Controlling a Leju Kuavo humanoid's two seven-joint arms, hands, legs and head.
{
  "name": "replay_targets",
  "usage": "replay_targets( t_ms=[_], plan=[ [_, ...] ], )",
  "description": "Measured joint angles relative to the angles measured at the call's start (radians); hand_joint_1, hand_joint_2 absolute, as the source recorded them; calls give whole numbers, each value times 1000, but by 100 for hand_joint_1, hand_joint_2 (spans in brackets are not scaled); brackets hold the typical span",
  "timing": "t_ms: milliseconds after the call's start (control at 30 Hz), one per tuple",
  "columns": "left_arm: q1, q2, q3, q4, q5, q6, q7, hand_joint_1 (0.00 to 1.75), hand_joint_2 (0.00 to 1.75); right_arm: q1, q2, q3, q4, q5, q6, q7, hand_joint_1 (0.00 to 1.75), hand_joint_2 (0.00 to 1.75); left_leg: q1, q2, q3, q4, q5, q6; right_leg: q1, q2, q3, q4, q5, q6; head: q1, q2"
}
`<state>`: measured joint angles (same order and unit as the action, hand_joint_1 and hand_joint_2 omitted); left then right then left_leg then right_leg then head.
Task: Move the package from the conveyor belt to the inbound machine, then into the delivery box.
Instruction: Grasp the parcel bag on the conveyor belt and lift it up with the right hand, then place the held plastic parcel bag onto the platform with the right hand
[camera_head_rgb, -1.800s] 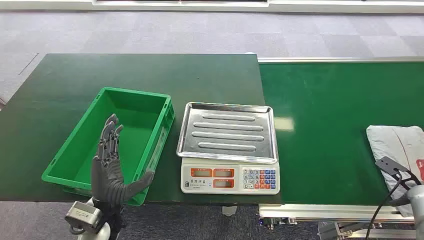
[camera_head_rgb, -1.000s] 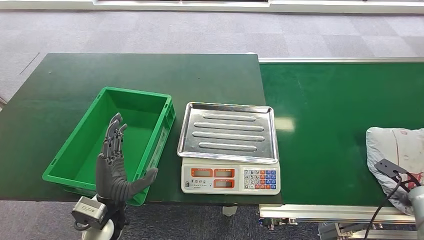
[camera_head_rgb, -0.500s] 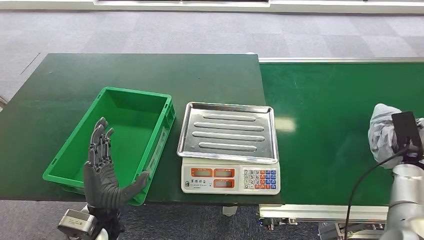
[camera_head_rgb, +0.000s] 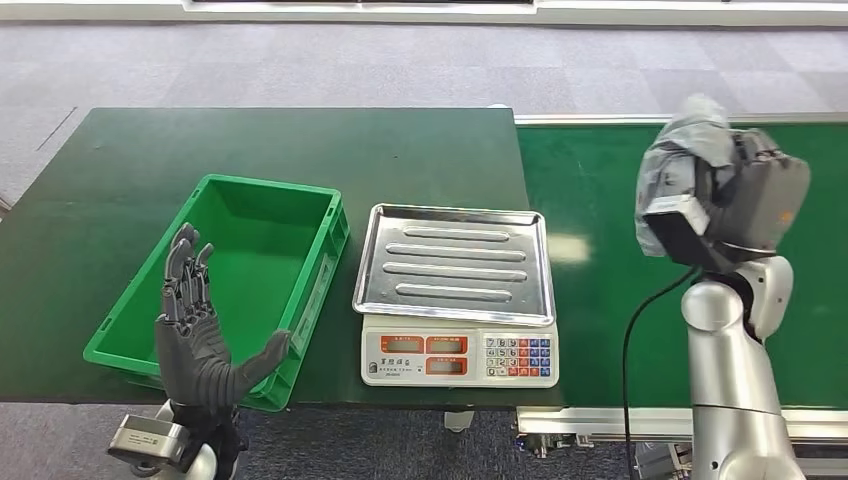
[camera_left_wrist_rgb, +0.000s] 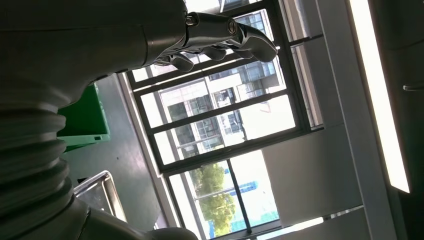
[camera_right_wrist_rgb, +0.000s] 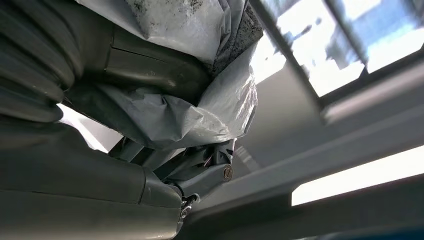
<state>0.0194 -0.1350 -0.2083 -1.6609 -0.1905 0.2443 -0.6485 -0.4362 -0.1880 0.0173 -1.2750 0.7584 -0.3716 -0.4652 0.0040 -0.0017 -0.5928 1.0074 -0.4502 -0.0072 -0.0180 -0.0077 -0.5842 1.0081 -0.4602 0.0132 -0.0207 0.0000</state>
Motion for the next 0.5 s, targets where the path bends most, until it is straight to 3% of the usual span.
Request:
replay_targets(
  t_ms=[133, 233, 367, 500],
  plan=[
    [-23, 6, 0, 10, 5, -20, -5, 0, 175, -36, 8, 178, -3, 132, 258, 99, 175, 175, 0, 2, 0, 0, 1, 0, 0, 2, -1, 0, 1, 0, 0, 0],
    [-24, 8, 0, 11, 2, -32, -1, 0, 175, -87, 11, 278, 61, 154, 357, 152, 175, 175, 0, -1, -1, 0, 2, 0, 0, -1, -1, 0, 1, -1, 0, 0],
    [-26, 11, 1, 11, -1, -38, 7, 0, 175, -156, 15, 367, 184, 129, 396, 156, 2, 175, 0, -1, -1, 0, 2, -1, 0, -1, -1, 0, 2, -1, 0, 0],
    [-28, 17, 2, 11, -1, -37, 13, 0, 175, -213, 29, 417, 298, 121, 433, 168, 0, 175, 0, -1, -1, 0, 2, -1, 0, -1, -1, 0, 2, -1, 0, 0]
  ],
)
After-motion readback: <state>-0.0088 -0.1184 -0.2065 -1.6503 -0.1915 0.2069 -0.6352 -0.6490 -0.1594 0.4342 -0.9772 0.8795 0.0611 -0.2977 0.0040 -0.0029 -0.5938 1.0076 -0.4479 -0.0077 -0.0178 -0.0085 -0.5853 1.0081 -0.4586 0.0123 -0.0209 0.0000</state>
